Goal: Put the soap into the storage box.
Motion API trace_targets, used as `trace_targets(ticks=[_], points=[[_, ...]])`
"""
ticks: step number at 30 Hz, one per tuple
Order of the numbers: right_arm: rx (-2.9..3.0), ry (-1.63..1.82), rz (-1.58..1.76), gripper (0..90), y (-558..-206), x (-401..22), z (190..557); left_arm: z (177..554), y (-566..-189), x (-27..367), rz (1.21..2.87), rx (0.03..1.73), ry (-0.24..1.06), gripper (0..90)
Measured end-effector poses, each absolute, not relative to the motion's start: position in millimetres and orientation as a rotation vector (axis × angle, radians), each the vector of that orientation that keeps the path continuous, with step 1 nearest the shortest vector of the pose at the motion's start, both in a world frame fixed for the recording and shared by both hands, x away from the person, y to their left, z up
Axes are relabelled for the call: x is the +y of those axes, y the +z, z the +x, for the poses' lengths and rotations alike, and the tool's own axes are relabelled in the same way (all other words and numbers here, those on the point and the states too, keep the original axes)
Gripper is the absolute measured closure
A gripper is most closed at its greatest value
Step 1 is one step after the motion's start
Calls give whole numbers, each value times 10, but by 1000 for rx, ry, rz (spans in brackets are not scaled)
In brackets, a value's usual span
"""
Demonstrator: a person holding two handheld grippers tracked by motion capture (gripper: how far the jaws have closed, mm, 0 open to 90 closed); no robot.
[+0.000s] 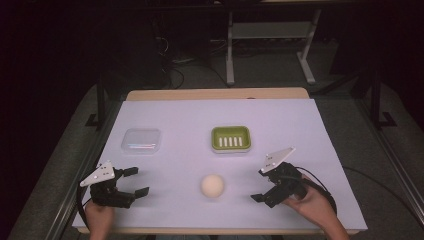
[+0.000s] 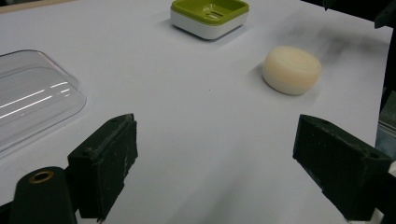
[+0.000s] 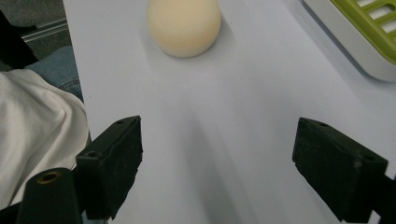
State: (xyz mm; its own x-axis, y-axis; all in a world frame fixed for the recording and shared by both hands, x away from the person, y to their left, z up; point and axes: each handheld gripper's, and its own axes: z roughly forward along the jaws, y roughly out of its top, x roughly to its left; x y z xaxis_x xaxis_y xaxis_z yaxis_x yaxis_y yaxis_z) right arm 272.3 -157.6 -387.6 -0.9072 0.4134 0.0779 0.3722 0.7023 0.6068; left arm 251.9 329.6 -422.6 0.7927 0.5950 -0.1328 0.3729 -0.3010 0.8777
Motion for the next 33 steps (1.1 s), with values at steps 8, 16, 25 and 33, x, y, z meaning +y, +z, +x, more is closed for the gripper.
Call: trace_targets(ticks=[8, 16, 25, 33], points=[[2867, 976, 610, 153, -3840, -1395, 2811, 2526, -4229, 3292, 1927, 730, 259, 132], [2885, 954, 558, 153, -3826, -1256, 2886, 2528, -4230, 3293, 1926, 731, 256, 132], [2915, 934, 505, 153, -3810, -1038, 2944, 2532, -4232, 3295, 1925, 731, 253, 132], [2954, 911, 463, 153, -3837, -837, 3012, 2536, -4232, 3288, 1933, 723, 252, 132]])
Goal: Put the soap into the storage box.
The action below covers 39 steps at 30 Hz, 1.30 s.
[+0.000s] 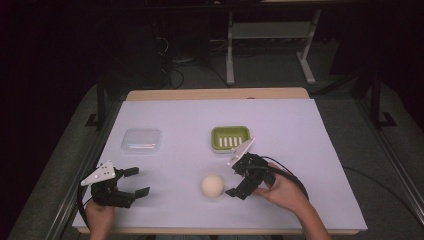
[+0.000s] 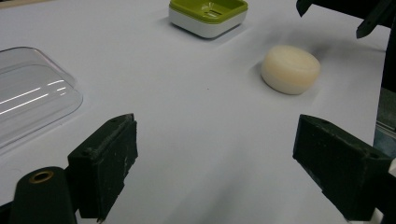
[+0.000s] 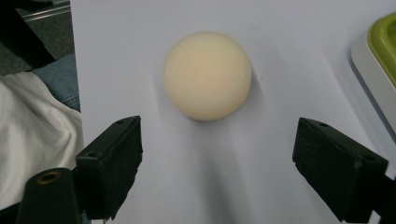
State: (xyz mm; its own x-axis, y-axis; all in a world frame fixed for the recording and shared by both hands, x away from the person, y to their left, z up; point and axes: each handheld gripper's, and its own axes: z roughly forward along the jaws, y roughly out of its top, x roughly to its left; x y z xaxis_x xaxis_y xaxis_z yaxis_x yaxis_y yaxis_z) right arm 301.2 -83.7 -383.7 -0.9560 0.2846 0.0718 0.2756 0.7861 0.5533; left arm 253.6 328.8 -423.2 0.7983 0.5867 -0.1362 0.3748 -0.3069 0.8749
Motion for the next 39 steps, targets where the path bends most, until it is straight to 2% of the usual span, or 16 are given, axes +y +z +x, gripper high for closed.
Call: trace_targets(ticks=[18, 39], points=[[3033, 818, 392, 152, -3906, -406, 3150, 2534, -4228, 3304, 1928, 730, 252, 132], [3083, 690, 397, 146, -4101, -169, 3186, 2533, -4235, 3290, 1921, 731, 244, 132]])
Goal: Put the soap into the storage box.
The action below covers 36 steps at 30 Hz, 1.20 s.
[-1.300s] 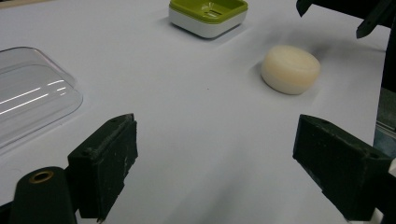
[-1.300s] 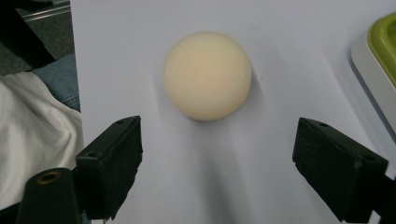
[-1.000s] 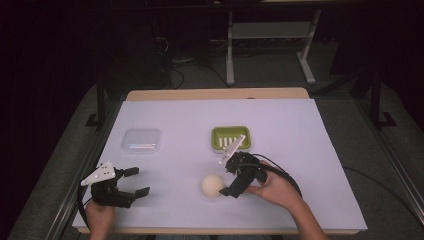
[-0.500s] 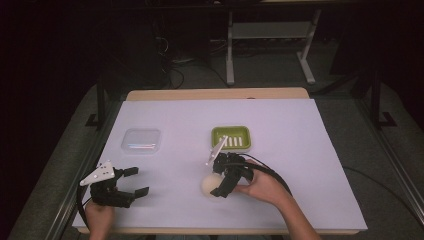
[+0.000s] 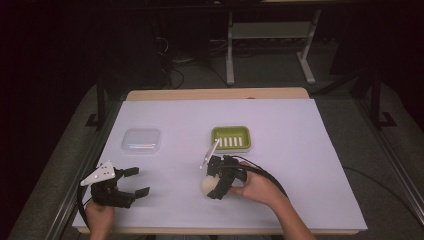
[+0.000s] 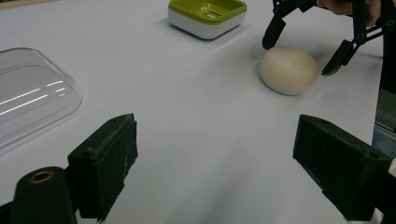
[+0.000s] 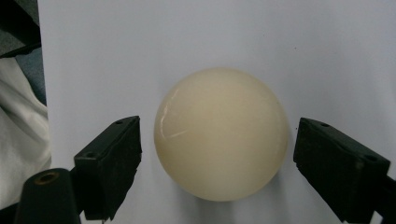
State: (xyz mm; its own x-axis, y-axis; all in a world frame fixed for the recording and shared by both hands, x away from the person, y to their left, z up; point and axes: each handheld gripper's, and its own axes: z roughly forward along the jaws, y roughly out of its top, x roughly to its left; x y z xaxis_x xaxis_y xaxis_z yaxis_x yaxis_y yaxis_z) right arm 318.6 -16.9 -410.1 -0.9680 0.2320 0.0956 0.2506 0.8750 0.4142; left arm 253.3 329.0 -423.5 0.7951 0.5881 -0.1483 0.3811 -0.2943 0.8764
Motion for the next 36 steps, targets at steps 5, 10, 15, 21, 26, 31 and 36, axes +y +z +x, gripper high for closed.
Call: trace_targets(ticks=[5, 10, 15, 21, 26, 31, 36], points=[[-3009, -650, -368, 146, -4145, -121, 3187, 2535, -4232, 3286, 1927, 725, 246, 132], [-3007, -632, -374, 147, -4169, -105, 3192, 2536, -4236, 3287, 1923, 727, 244, 132], [-3015, -625, -375, 152, -4179, -102, 3201, 2534, -4234, 3279, 1924, 729, 242, 132], [-3013, -606, -352, 163, -4220, -70, 3208, 2538, -4237, 3279, 1931, 728, 239, 132], [-3020, -580, -345, 193, -4237, -61, 3204, 2540, -4237, 3282, 1930, 727, 242, 132], [-3025, -582, -335, 226, -4231, -64, 3204, 2539, -4239, 3287, 1922, 731, 239, 132], [-3029, -577, -329, 233, -4222, -65, 3207, 2538, -4237, 3296, 1920, 735, 234, 132]])
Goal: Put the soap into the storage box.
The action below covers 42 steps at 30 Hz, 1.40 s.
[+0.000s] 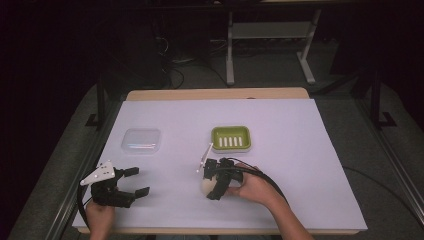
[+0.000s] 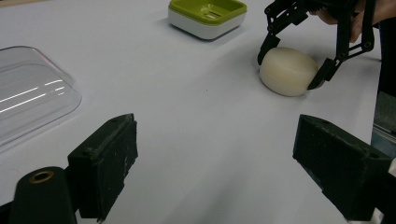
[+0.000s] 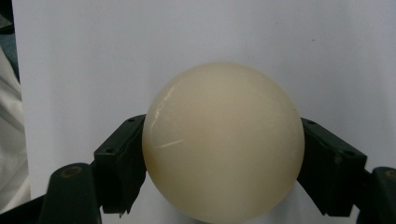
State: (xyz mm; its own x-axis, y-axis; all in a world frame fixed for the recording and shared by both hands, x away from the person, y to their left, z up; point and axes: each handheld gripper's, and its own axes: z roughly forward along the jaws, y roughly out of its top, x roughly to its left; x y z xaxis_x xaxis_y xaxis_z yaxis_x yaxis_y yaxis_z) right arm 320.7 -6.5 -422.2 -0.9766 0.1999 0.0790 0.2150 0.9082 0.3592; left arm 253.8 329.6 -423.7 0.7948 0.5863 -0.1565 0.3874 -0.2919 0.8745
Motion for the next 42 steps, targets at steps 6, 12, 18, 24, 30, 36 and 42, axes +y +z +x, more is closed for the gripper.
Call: trace_targets(ticks=[6, 12, 18, 24, 30, 36, 42], points=[[-3037, -572, -312, 235, -4213, -52, 3193, 2538, -4237, 3296, 1920, 734, 235, 132], [-3022, -612, -316, 236, -4155, -77, 3207, 2539, -4237, 3300, 1917, 734, 237, 132], [-3004, -638, -339, 236, -4097, -139, 3232, 2538, -4237, 3299, 1917, 734, 236, 132], [-3000, -645, -351, 236, -4063, -193, 3254, 2542, -4236, 3298, 1914, 728, 240, 132], [-3011, -650, -354, 236, -3953, -232, 3283, 2539, -4233, 3300, 1913, 732, 239, 132], [-3008, -664, -374, 236, -3865, -290, 3352, 2539, -4233, 3299, 1914, 734, 239, 132], [-3010, -671, -374, 236, -3796, -289, 3420, 2539, -4235, 3295, 1914, 734, 236, 132]])
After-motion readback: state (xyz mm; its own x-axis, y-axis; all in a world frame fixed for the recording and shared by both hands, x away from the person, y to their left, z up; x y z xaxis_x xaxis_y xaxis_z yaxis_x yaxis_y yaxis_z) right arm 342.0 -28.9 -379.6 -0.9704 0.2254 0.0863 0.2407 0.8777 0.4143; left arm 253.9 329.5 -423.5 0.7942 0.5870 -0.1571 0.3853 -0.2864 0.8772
